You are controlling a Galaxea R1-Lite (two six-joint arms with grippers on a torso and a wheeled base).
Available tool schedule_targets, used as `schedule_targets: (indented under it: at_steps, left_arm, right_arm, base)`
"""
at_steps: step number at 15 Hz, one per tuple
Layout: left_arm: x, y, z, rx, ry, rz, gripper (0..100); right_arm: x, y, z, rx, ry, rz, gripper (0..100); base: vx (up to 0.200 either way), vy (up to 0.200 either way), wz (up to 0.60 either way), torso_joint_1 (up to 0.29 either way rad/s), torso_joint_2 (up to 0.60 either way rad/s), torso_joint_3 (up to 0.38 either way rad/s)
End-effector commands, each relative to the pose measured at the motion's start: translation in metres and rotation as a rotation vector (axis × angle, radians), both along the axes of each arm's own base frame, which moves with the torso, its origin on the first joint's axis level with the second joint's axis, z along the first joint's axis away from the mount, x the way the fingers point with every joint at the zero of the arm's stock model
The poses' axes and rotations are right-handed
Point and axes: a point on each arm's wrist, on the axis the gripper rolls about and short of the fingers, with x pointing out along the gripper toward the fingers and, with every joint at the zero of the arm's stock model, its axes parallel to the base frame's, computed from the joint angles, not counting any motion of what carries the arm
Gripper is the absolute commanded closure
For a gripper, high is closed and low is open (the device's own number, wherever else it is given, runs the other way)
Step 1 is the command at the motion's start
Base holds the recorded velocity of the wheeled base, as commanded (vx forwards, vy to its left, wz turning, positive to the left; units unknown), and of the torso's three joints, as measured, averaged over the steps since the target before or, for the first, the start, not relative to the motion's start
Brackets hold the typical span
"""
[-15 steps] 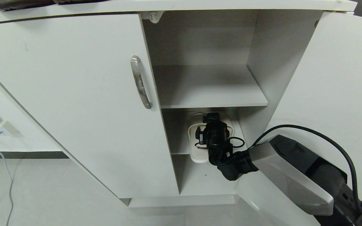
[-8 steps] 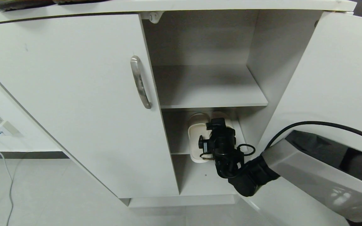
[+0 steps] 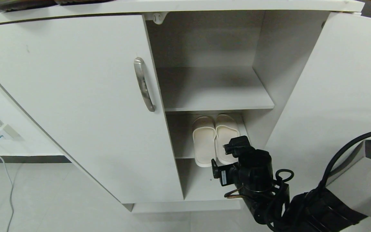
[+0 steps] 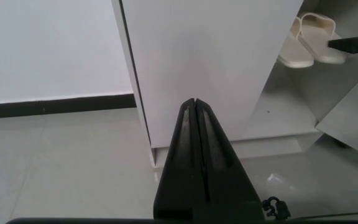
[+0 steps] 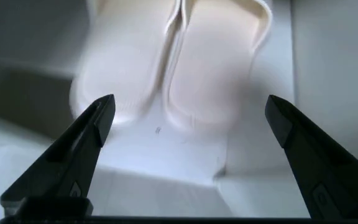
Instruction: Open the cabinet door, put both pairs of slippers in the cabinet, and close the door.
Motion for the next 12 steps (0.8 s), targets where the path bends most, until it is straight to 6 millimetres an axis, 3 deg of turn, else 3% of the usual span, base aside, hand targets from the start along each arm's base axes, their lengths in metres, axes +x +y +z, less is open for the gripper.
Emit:
schedule_targets:
  at_steps: [1,5,12]
  left_arm:
    - [0.0001,0.0,0.0,-0.001,0.002,0.0,100]
    - [0.0001,0.0,0.0,-0.001,0.002,0.0,100]
    - [0.0001,0.0,0.0,-0.001,0.002,0.0,100]
  right_arm:
    - [-0.009,-0.0001,0.0078,0.012,-0.01,0.02,0]
    - [-0.0116,0.0002,0.0051,0.008,-0.002,0.028,0]
    - [-0.0156,0.0014,0.0044,0.016,-0.008,0.042,0]
  base:
    - [-0.2,0.0,0.0,0.002,0.0,0.002]
    - [-0.2,0.0,0.0,0.005,0.0,0.002]
    - [0.0,0.0,0.0,0.0,0.0,0.0]
